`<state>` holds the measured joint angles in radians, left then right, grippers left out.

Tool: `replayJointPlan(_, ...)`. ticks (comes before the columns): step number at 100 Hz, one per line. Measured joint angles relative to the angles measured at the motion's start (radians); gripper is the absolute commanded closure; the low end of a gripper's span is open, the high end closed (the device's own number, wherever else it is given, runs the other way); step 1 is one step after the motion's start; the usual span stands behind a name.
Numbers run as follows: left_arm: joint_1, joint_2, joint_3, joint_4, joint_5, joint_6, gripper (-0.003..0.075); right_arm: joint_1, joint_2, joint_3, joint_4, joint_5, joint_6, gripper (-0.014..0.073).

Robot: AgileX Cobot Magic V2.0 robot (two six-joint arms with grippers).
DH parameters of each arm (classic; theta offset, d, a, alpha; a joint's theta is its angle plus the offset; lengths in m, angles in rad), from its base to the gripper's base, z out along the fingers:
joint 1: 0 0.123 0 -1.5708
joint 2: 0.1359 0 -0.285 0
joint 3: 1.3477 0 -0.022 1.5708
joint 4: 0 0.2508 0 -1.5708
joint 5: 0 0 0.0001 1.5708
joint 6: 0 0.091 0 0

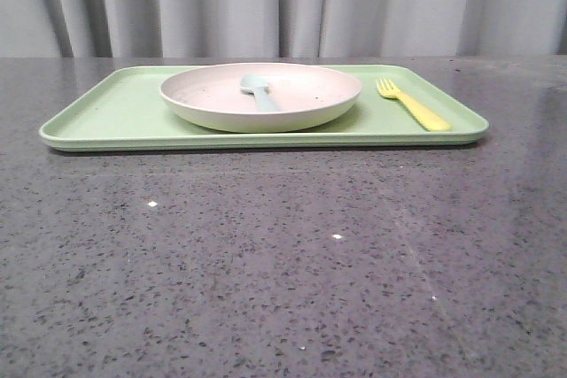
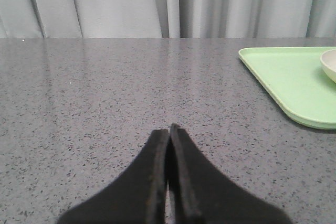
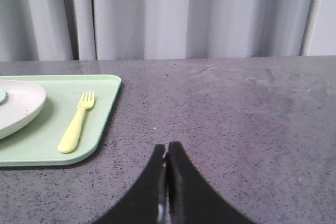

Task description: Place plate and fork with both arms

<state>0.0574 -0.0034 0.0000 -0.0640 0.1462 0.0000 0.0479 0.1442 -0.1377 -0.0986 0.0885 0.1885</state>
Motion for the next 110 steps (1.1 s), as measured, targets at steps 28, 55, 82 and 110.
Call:
replayJointPlan(28,0.0,0.0,0.0,0.0,0.0,0.0,0.0741,-0.016,-0.15,0.135,0.0,-0.014,-0.006,0.0661)
replayJointPlan(55,0.0,0.0,0.0,0.0,0.0,0.0,0.0741,-0.016,-0.155,0.166,0.019,-0.049,-0.009,0.0661)
replayJointPlan(82,0.0,0.0,0.0,0.0,0.0,0.0,0.0741,-0.016,-0.155,0.166,0.019,-0.055,-0.009,0.0661)
replayJointPlan(110,0.0,0.0,0.0,0.0,0.0,0.0,0.0741,-0.016,-0.155,0.166,0.022,-0.055,-0.01,0.0661)
